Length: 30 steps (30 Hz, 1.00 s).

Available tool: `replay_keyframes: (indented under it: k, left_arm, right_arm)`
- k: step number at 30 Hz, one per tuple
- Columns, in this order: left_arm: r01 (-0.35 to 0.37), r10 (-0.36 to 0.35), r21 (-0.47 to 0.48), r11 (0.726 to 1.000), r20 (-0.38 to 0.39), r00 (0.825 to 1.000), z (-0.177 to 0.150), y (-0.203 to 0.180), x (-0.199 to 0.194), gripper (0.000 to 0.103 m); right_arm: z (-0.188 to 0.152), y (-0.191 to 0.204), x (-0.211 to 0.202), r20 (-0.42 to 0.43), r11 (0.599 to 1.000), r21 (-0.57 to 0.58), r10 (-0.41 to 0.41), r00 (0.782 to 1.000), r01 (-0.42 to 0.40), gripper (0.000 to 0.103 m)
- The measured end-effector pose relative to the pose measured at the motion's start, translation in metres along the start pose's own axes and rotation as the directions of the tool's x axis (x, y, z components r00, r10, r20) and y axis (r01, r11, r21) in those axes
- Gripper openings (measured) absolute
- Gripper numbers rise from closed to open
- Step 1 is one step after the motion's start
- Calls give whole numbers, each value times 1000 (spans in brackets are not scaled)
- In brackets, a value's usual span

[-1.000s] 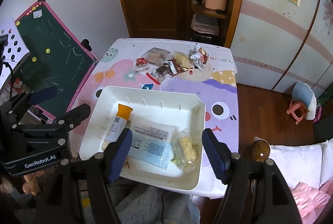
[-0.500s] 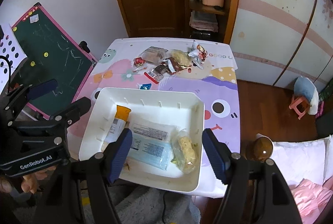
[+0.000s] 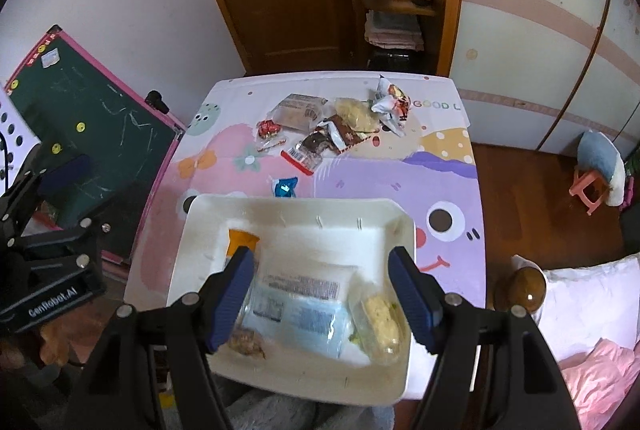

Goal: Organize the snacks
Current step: 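Move left gripper to red-labelled snack while right moves to blue packet, then grasp red-labelled snack bag with left gripper while right grasps blue packet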

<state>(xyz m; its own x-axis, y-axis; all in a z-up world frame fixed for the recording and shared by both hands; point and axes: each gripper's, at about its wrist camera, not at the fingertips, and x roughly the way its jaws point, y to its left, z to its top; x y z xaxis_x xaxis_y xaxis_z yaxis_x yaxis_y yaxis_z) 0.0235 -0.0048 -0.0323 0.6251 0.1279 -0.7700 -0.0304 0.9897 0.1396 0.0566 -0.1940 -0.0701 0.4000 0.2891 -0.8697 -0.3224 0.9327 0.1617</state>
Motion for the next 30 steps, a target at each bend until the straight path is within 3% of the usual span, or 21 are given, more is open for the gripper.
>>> replay_keyframes:
  k: [8,11,19,23,25,30]
  left_arm:
    - [-35,36,62,997,-25,999,39,37,70,91]
    - [-10,13,53,999,-69,998,52,52,106,91]
    - [59,-52,24,998,-209,977,62,81,203,91]
    - [101,-109,-43,994,-277,955,57,94,245,91]
    - [111,-127,-71,991,-303,944,54,99,263,91]
    - [145,-170,-97,985,-343,924,49,98,295,91]
  right_arm:
    - [52,11,49,-28,1000,-26,11,1000,-12,70]
    - [72,18,82,-61,999,-50,-9,998,6,70]
    - [102,29,192,-258,998,-58,-22,966,8,70]
    - [96,43,248,-376,997,-75,-37,926,9,69]
    - [89,48,275,-446,998,-56,-10,895,-16,67]
    - [71,58,322,-562,999,-48,-16,827,-13,48]
